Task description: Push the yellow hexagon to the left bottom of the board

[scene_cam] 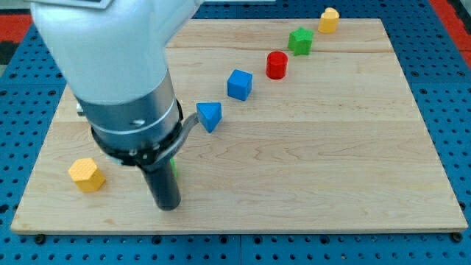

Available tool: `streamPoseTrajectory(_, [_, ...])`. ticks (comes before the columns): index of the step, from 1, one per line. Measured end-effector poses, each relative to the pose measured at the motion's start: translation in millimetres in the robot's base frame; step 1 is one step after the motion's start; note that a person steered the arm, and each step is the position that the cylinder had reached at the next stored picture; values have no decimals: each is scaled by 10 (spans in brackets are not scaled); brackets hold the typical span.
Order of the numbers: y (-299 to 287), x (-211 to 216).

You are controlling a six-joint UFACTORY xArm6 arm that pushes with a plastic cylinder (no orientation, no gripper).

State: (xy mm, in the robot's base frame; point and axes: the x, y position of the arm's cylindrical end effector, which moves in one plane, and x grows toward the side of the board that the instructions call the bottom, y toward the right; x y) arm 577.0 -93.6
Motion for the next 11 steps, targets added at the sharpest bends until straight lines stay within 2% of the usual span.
streamPoseTrajectory(2, [18,-303])
streamPoseTrajectory(3, [207,-301])
streamPoseTrajectory(4, [173,23])
streamPoseTrajectory(5, [-142,390])
streamPoseTrajectory(6, [-214,389])
streamPoseTrajectory(8, [-652,-42])
streamPoseTrajectory(9, [-655,-283])
streamPoseTrajectory(11, [-892,-419])
